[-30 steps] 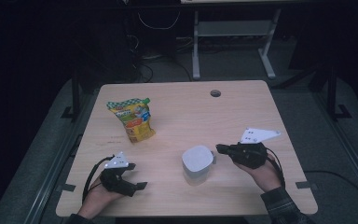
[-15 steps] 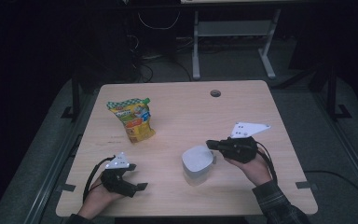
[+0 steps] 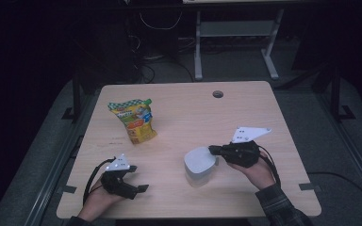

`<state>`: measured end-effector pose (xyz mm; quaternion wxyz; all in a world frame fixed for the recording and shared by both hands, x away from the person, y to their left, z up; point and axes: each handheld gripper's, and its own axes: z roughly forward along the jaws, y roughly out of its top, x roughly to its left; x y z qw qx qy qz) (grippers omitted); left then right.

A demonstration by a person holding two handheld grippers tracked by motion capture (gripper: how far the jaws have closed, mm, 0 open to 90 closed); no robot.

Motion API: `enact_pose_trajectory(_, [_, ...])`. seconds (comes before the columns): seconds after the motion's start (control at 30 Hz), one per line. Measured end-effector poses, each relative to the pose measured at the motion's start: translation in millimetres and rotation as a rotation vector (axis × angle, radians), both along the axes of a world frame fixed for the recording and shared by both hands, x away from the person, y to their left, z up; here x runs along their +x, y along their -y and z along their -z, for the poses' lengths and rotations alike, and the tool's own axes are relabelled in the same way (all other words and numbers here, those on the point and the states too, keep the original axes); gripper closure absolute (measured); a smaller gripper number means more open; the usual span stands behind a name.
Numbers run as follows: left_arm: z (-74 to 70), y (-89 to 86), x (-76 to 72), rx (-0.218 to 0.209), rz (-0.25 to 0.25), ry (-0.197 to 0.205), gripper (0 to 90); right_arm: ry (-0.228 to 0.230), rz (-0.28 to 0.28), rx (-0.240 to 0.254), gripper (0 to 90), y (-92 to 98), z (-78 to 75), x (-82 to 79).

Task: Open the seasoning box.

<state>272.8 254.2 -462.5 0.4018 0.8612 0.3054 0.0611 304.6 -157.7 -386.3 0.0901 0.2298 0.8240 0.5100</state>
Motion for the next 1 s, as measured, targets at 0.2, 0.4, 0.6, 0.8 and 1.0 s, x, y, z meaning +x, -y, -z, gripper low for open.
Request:
enact_pose_trajectory(0.2, [-0.6, -0.4, -0.3, -0.002, 0.000, 0.001, 8.7, 0.000, 0.000, -0.010, 90.0, 0.3, 1.5, 0.1])
enact_pose_trajectory(0.4, [-0.7, -0.1, -0.3, 0.000, 0.003, -0.001, 8.7, 0.003, 0.002, -0.010, 90.0, 1.2, 1.9, -0.3])
enact_pose_trajectory(0.6, [-0.8, -0.1, -0.6, -0.001, 0.000, -0.004, 8.7, -0.002, 0.005, -0.009, 90.0, 1.8, 1.9, -0.8])
enact_pose_trajectory(0.8, [-0.7, -0.1, -0.4, -0.001, 0.001, -0.004, 8.7, 0.001, 0.003, -0.009, 90.0, 2.4, 2.3, -0.2])
enact_pose_trajectory(1.0, [-0.7, 0.1, -0.6, -0.002, -0.001, -0.008, 8.7, 0.001, 0.003, -0.004, 90.0, 3.0, 2.6, 0.1])
